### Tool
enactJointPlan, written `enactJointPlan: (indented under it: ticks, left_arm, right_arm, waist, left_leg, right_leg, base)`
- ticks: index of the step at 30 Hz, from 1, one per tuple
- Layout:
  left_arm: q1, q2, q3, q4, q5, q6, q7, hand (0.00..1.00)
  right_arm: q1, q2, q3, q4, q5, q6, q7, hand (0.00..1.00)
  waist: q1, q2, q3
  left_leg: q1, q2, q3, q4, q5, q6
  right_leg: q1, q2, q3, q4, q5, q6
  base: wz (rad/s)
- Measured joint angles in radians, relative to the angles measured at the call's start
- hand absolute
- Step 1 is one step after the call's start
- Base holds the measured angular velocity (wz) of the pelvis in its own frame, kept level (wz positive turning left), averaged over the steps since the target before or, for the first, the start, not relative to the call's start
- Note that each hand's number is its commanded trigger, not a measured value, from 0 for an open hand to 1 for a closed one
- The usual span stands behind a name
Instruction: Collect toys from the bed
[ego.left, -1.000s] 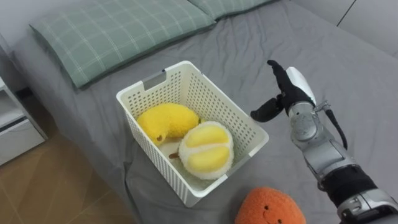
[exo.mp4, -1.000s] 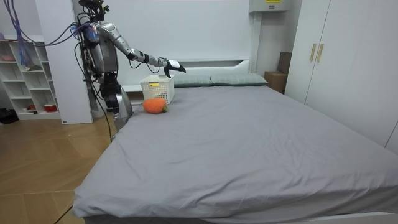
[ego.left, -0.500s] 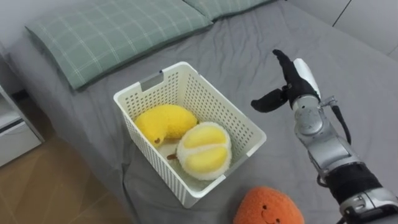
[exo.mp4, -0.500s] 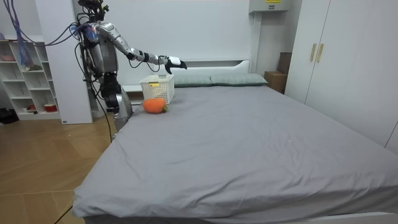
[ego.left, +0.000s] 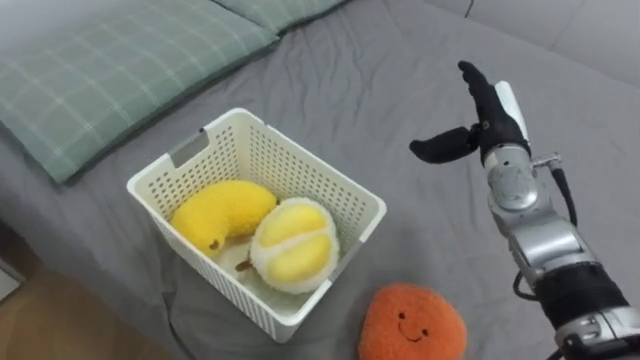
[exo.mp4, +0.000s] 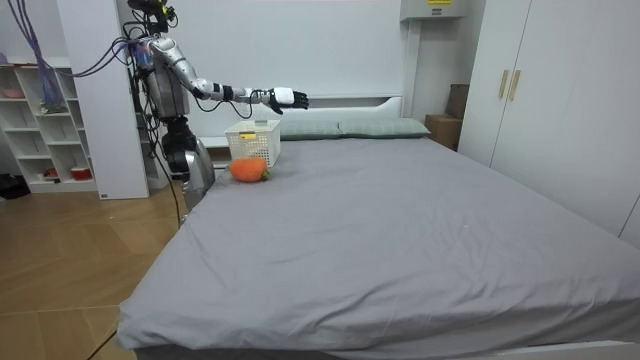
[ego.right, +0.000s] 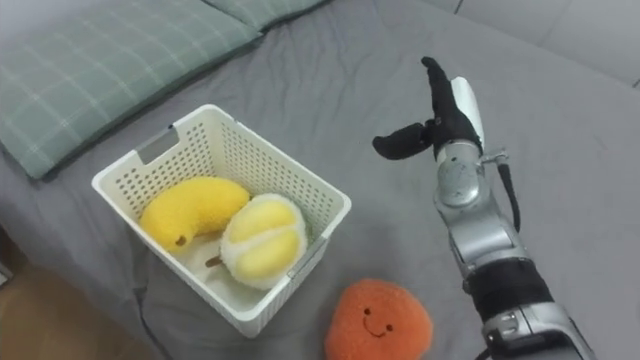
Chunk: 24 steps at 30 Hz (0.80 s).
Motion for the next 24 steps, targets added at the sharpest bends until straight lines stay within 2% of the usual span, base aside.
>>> enactJointPlan:
  ticks: [1, 4, 6, 8, 10, 14, 16, 17, 21, 23, 24]
  left_arm:
    - [0.004, -0.002, -0.001, 0.011, 0.002, 0.001, 0.006, 0.00]
    - [0.001, -0.007, -0.012, 0.009, 0.016, 0.001, 0.008, 0.00]
    - [-0.006, -0.007, -0.032, 0.007, 0.016, 0.000, 0.008, 0.00]
    - [-0.019, -0.008, -0.045, 0.007, 0.017, -0.012, 0.008, 0.00]
    - [-0.039, -0.008, -0.053, 0.007, 0.016, -0.039, 0.012, 0.00]
    - [-0.067, -0.015, -0.084, 0.007, 0.015, -0.047, 0.016, 0.00]
    - [-0.083, -0.020, -0.104, 0.009, 0.014, -0.047, 0.015, 0.00]
    - [-0.093, -0.024, -0.116, 0.009, 0.014, -0.048, 0.015, 0.00]
    - [-0.101, -0.046, -0.118, 0.010, 0.013, -0.053, 0.016, 0.00]
    - [-0.101, -0.049, -0.119, 0.010, 0.002, -0.064, 0.016, 0.00]
    - [-0.101, -0.049, -0.118, 0.011, -0.021, -0.065, 0.017, 0.00]
  right_arm:
    - [0.027, 0.000, -0.001, -0.001, 0.003, 0.000, 0.003, 0.00]
    - [0.102, -0.001, -0.008, -0.041, 0.017, 0.001, 0.038, 0.00]
    - [0.147, 0.003, -0.006, -0.060, 0.027, 0.002, 0.067, 0.00]
    - [0.173, 0.005, -0.004, -0.063, 0.036, 0.002, 0.103, 0.00]
    - [0.185, 0.006, -0.003, -0.066, 0.035, 0.001, 0.142, 0.00]
    - [0.196, 0.007, 0.040, -0.064, 0.027, 0.001, 0.206, 0.00]
    - [0.221, 0.012, 0.074, -0.060, 0.013, 0.001, 0.239, 0.00]
    - [0.245, 0.029, 0.084, -0.055, -0.020, 0.008, 0.264, 0.00]
    - [0.299, 0.074, 0.139, -0.020, -0.118, 0.024, 0.343, 0.00]
    - [0.322, 0.080, 0.161, -0.004, -0.153, 0.037, 0.389, 0.00]
    - [0.331, 0.083, 0.170, -0.004, -0.171, 0.050, 0.413, 0.00]
  waist:
    - [-0.009, 0.004, -0.0036]
    - [-0.051, 0.012, -0.0041]
    - [-0.067, 0.020, -0.0056]
    - [-0.074, 0.026, -0.0083]
    - [-0.095, 0.027, -0.0086]
    - [-0.103, 0.025, -0.0086]
    - [-0.111, 0.023, -0.0087]
    - [-0.112, 0.020, -0.0095]
    - [-0.113, 0.023, -0.0058]
    - [-0.108, 0.019, -0.0014]
    - [-0.102, 0.016, 0.0033]
  left_leg:
    - [0.003, 0.002, 0.011, -0.004, -0.002, 0.002]
    - [0.006, 0.005, 0.030, -0.008, -0.004, 0.005]
    - [0.014, 0.008, 0.043, -0.012, -0.007, 0.006]
    - [0.019, 0.014, 0.062, -0.016, -0.009, 0.005]
    - [0.019, 0.019, 0.078, -0.018, -0.010, 0.003]
    - [0.037, 0.031, 0.115, -0.030, -0.013, 0.000]
    - [0.037, 0.032, 0.113, -0.031, -0.014, -0.001]
    - [0.037, 0.033, 0.113, -0.032, -0.015, -0.001]
    - [0.037, 0.033, 0.116, -0.035, -0.020, -0.001]
    - [0.036, 0.033, 0.115, -0.036, -0.021, -0.001]
    - [0.034, 0.033, 0.115, -0.035, -0.022, -0.001]
  right_leg:
    - [0.001, 0.001, 0.012, 0.000, 0.000, 0.000]
    - [-0.003, 0.002, 0.037, 0.000, 0.001, 0.002]
    - [-0.002, 0.002, 0.050, 0.003, 0.001, 0.002]
    - [-0.006, 0.006, 0.070, 0.004, 0.003, 0.001]
    - [-0.014, 0.011, 0.089, 0.006, 0.004, -0.001]
    - [-0.019, 0.021, 0.121, 0.003, 0.011, -0.006]
    - [-0.017, 0.022, 0.117, 0.001, 0.011, -0.006]
    - [-0.018, 0.023, 0.118, 0.001, 0.011, -0.006]
    - [-0.022, 0.025, 0.134, -0.001, 0.011, -0.006]
    - [-0.023, 0.026, 0.137, -0.002, 0.011, -0.005]
    - [-0.026, 0.026, 0.139, -0.002, 0.010, -0.005]
  base:
    - [-0.23]
    - [-0.18]
    - [-0.25]
    - [-0.31]
    - [-0.26]
    - [-0.26]
    - [-0.07]
    - [0.00]
    - [-0.06]
    - [0.00]
    - [-0.04]
